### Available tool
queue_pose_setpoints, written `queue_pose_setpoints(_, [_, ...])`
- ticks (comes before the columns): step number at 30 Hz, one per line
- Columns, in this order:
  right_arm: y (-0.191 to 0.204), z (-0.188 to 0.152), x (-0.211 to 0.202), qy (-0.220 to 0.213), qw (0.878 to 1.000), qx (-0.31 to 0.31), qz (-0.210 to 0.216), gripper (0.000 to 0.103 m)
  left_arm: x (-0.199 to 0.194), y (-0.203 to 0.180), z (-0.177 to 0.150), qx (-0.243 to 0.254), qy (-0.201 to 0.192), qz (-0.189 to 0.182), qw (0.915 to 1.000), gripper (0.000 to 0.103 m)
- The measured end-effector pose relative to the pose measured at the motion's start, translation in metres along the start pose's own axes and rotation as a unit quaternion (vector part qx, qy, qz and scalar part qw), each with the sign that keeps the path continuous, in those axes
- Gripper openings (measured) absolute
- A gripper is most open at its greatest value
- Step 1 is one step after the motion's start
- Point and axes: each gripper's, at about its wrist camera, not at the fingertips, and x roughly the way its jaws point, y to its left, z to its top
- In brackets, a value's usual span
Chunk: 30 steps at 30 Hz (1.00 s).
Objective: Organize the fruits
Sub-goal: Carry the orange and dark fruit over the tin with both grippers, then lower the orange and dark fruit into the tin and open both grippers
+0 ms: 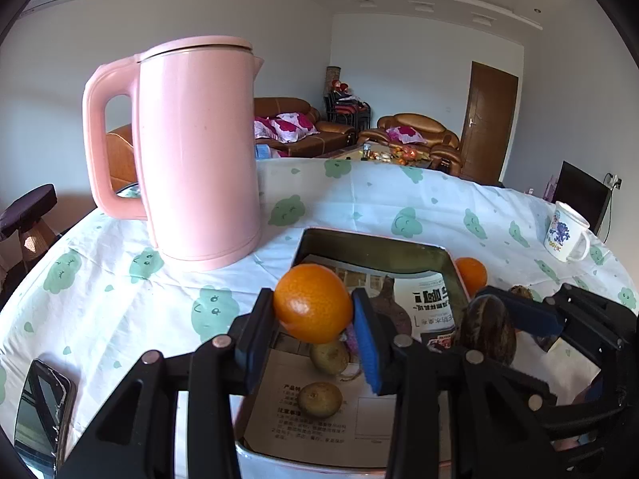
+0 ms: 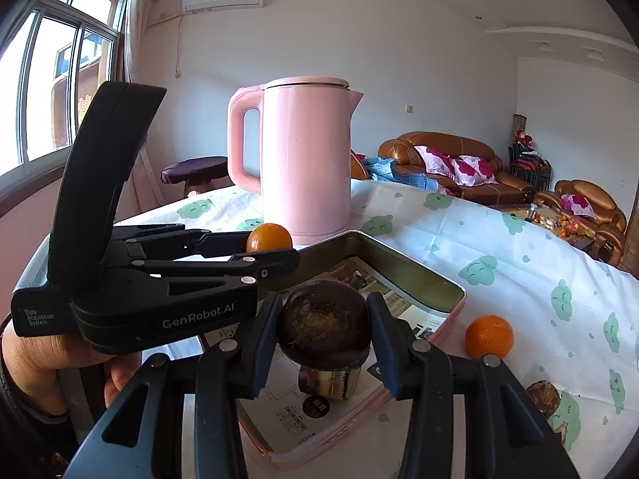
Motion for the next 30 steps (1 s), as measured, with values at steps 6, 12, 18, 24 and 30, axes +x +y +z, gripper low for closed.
queue_pose_setpoints(6, [0.003, -0.004, 0.006, 0.017, 1.0, -0.007, 0.004, 0.046, 0.003, 0.002, 0.0, -0.004, 0.011, -0.009, 0.9999, 0.041])
queue_pose_setpoints(12, [0.004, -0.006, 0.014, 0.044, 0.999, -0.009, 0.024, 0.046, 0.007, 0.002, -0.005, -0.002, 0.03, -0.015, 0.9994, 0.041])
queue_pose_setpoints(18, [0.003, -0.008, 0.016, 0.053, 0.998, -0.006, 0.028, 0.073, 0.004, 0.0, -0.01, 0.001, 0.031, -0.012, 0.9994, 0.054])
queue_pose_setpoints(24, [-0.004, -0.013, 0.0, 0.043, 0.999, -0.003, 0.007, 0.073, -0.015, -0.005, -0.007, -0.002, 0.0, 0.0, 1.0, 0.079])
queue_pose_setpoints(30, [-0.051, -0.025, -0.039, 0.046, 0.996, 0.029, -0.067, 0.073, -0.033, -0.028, -0.003, 0.005, -0.037, -0.003, 0.9993, 0.091])
